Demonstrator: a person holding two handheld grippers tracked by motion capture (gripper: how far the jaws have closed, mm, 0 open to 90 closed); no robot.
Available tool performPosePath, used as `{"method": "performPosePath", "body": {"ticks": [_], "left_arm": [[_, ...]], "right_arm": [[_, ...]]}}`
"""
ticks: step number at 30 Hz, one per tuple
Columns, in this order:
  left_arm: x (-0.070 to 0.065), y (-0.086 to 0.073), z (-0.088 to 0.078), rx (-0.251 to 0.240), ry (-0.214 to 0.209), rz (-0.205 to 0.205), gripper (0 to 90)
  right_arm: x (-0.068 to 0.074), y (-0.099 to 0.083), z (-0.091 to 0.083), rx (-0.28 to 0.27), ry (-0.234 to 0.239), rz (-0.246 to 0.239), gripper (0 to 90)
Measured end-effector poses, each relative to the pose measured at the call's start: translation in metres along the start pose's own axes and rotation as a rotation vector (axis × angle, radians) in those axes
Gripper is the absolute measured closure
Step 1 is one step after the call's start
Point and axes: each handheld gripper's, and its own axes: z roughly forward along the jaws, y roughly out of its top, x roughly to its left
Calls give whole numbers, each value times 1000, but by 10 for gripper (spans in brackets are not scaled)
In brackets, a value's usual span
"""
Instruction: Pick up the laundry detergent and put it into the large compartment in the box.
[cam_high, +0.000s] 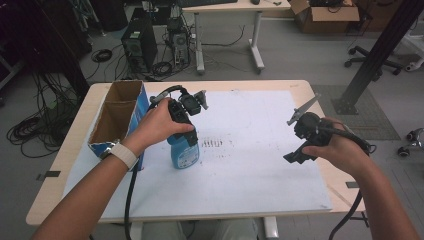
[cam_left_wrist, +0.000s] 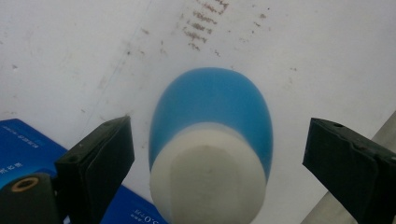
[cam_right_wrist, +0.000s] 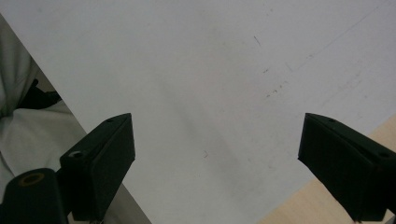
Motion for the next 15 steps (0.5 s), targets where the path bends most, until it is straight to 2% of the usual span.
{"method": "performPosePath", "body": {"ticks": [11,15], "left_arm": [[1,0,7,0,-10,1,99],[1,0,7,2,-13,0,133]], "right_arm": [[0,1,0,1,0,0,106],[0,1,1,1,-1,0,106]]}}
